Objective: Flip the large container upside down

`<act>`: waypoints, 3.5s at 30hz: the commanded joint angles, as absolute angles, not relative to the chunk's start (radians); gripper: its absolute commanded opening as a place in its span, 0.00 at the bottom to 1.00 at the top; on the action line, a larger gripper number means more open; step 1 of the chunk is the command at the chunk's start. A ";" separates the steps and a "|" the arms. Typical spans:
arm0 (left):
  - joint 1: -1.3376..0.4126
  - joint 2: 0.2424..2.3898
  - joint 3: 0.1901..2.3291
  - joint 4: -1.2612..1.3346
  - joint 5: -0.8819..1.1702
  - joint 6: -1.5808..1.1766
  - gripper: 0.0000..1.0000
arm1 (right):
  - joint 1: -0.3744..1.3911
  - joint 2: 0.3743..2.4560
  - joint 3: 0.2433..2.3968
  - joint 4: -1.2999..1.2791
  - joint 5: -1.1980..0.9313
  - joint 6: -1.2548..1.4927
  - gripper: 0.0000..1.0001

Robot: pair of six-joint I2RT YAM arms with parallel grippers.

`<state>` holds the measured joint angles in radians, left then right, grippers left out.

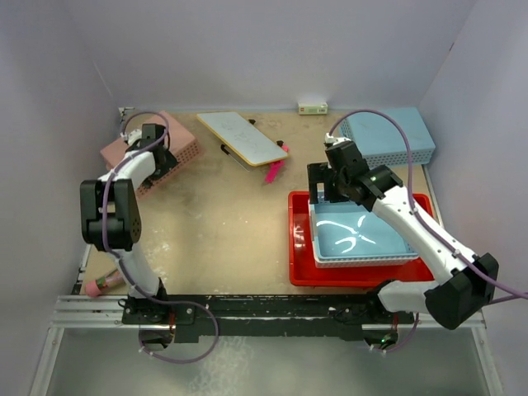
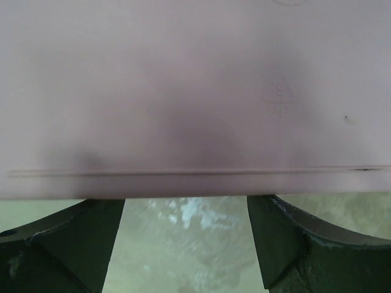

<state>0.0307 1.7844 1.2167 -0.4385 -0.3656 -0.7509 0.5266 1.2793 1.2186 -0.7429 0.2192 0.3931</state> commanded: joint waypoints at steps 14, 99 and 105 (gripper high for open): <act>0.010 1.791 1.356 -0.560 -0.267 -0.490 0.75 | 0.522 1.240 1.205 -0.713 0.217 0.395 1.00; 0.205 2.085 1.630 -0.402 -0.035 -0.486 0.83 | 0.520 1.133 1.143 -0.789 0.262 0.421 1.00; 0.229 2.165 1.743 -0.422 -0.058 -0.492 0.83 | 0.520 1.117 1.140 -0.805 0.238 0.433 1.00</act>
<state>0.2390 2.1326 1.6718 -0.4496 -0.0475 -0.4801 0.5228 1.1446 1.1416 -0.7830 0.2420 0.4133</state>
